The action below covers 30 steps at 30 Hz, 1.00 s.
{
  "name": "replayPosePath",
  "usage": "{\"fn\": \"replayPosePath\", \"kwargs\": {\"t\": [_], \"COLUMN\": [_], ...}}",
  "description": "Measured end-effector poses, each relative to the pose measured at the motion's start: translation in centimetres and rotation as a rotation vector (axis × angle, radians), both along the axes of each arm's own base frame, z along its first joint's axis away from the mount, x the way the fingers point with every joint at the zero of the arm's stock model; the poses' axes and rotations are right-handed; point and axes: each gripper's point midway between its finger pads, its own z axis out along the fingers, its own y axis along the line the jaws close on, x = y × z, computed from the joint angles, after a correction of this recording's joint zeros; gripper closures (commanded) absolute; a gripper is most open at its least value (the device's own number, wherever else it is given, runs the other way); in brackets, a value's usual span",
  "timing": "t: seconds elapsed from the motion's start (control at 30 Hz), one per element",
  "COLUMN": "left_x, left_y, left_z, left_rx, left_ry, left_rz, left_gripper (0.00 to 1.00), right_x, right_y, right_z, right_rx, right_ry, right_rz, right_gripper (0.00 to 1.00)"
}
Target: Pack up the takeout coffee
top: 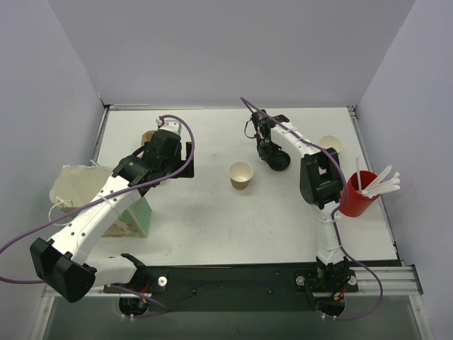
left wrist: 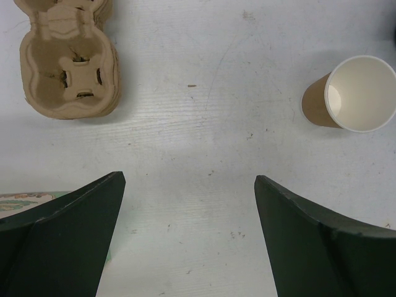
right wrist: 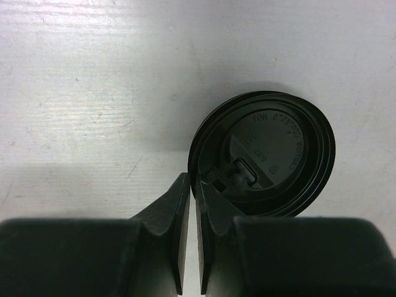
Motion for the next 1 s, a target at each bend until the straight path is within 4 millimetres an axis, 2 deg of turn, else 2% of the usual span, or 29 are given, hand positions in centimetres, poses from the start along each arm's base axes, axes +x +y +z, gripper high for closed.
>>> {"fn": "replayPosePath", "kwargs": {"t": [0.37,0.8,1.0], "left_x": [-0.02,-0.04,0.01], "left_y": [0.06,0.33,0.44], "left_z": [-0.14,-0.52,-0.51], "left_rx": [0.002,0.007,0.007], "left_ry": [0.003,0.011,0.011], "left_rz": [0.001,0.008,0.011], "left_gripper": [0.03,0.03,0.02], "right_x": [-0.11,-0.22,-0.12], "right_y": [0.30,0.67,0.78], "right_z": [-0.10,-0.23,0.55], "right_rx": [0.028,0.091,0.101], "right_ry": [0.011,0.030,0.015], "right_rz": [-0.001,-0.023,-0.024], "right_gripper": [0.96,1.00,1.00]}}
